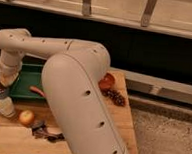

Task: Stack cups on top of each other

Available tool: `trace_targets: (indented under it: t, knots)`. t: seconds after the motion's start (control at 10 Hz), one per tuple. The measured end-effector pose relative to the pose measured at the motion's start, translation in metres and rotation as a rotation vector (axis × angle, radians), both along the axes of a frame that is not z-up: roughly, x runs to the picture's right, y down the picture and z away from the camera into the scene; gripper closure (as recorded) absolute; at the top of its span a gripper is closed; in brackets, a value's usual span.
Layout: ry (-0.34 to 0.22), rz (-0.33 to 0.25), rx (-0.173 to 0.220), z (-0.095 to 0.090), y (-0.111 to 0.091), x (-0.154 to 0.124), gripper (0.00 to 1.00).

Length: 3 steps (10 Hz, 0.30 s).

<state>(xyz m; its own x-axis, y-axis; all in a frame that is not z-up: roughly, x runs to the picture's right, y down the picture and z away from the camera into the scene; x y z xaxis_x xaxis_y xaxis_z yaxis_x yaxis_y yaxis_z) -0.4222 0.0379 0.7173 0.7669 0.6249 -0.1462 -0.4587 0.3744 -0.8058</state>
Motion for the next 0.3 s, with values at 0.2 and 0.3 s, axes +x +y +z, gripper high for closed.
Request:
trace_targets:
  t: [0.2, 0.3]
  knots:
    - [-0.008, -0.002, -0.029, 0.006, 0.013, -0.005, 0.92]
    - [-0.014, 0.001, -0.042, 0.009, 0.019, -0.008, 0.82]
